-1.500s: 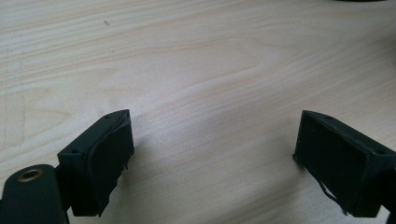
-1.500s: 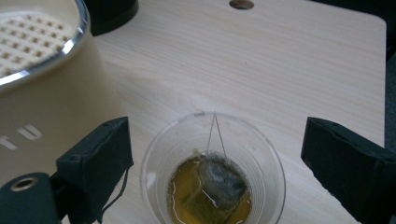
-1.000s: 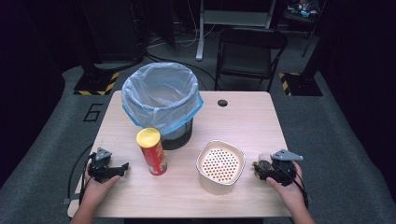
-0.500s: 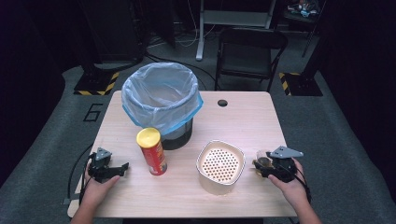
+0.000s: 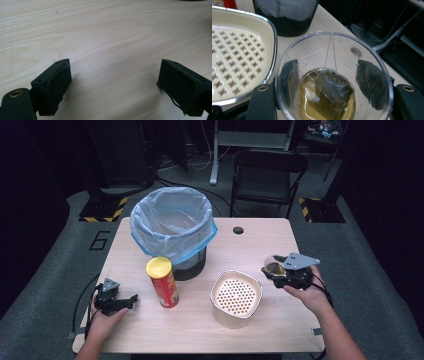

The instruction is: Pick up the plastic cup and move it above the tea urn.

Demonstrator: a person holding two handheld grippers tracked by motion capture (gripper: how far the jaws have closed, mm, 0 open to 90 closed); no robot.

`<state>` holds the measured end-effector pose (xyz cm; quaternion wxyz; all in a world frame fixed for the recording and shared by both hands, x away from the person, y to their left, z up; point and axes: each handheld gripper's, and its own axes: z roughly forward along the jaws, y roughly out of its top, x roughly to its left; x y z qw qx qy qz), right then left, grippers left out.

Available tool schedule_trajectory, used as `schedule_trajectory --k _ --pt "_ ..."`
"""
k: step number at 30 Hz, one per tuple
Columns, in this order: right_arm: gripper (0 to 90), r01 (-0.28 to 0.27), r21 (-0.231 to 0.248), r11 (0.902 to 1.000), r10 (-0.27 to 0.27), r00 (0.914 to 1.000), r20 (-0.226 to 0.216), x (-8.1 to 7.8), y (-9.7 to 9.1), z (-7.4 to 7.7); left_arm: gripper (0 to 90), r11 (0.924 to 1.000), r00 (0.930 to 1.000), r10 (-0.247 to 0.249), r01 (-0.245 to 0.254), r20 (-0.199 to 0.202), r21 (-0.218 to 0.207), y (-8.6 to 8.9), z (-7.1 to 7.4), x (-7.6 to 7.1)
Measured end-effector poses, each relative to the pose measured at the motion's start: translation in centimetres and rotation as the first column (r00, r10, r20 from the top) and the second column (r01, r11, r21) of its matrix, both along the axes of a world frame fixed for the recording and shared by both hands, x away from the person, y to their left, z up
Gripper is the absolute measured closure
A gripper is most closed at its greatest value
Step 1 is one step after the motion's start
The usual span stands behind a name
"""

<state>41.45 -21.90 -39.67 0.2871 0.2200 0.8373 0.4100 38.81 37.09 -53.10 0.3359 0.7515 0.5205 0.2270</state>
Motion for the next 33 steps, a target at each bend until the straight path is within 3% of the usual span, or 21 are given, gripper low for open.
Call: schedule_trajectory --k 2,8,12,18,27,30,33 --pt "34.5 -0.035 -0.02 0.9992 0.035 0.9987 0.036 0.7 0.7 0.6 11.5 1.0 1.0 -0.001 0.001 -0.001 0.0 0.0 0.0 0.0" --pt "34.6 -0.091 0.032 0.9954 0.09 0.9956 0.028 2.8 2.7 0.8 11.6 1.0 1.0 0.0 0.0 0.0 0.0 0.0 0.0 0.0" --pt "34.6 -0.122 0.03 0.9921 0.12 0.9914 0.051 3.4 3.8 0.6 11.6 1.0 1.0 0.0 0.0 0.0 0.0 0.0 0.0 0.0" --pt "34.5 -0.167 -0.053 0.9845 0.173 0.9728 0.154 3.4 6.4 0.4 11.6 1.0 1.0 0.0 0.0 0.0 -0.001 0.0 0.0 0.0" --pt "35.3 -0.167 -0.087 0.9822 0.182 0.9571 0.225 3.1 8.1 0.7 11.6 1.0 1.0 -0.001 0.001 -0.001 0.0 0.0 0.0 0.0" --pt "35.6 -0.156 -0.142 0.9774 0.191 0.9431 0.272 2.8 8.6 0.9 11.6 1.0 1.0 0.001 -0.001 0.0 -0.001 0.0 0.0 0.0" --pt "35.6 -0.155 -0.213 0.9647 0.216 0.9276 0.305 2.6 9.0 0.8 11.6 1.0 1.0 -0.001 0.001 -0.001 0.0 0.0 0.0 0.0"
